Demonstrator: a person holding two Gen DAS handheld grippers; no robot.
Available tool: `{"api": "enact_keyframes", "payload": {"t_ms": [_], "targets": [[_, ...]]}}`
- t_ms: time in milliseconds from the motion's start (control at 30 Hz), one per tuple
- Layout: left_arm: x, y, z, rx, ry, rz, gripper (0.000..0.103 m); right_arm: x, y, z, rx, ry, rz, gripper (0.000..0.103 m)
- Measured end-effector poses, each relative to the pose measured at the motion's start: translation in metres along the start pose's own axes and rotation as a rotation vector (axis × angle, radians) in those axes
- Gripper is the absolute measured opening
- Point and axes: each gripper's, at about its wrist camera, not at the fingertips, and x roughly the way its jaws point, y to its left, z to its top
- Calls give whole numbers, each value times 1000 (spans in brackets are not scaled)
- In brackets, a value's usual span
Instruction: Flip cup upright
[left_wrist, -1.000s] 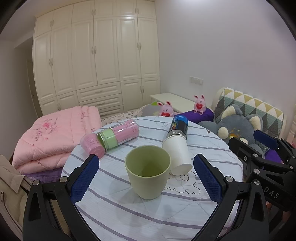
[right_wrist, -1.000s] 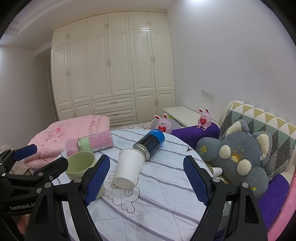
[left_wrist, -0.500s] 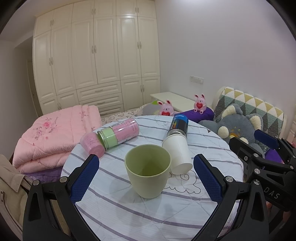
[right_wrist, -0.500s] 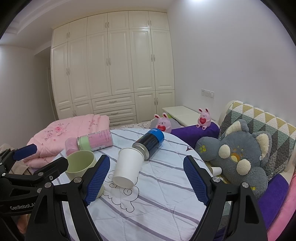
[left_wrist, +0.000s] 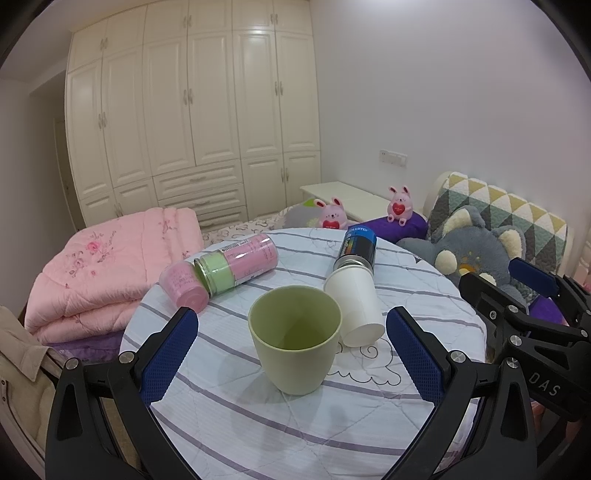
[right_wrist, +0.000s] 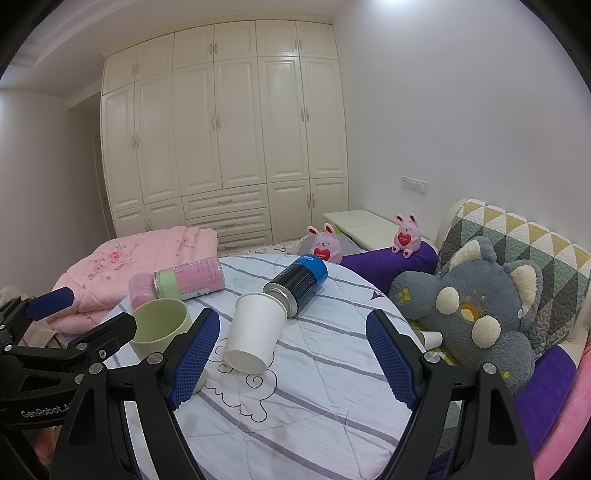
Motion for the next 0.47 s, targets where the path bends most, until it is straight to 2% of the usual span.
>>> {"api": "enact_keyframes", "payload": {"t_ms": [467], "targets": [[2,-1,-5,-1,14,-5,103,2,0,-2,-2,11,-2,83]]}}
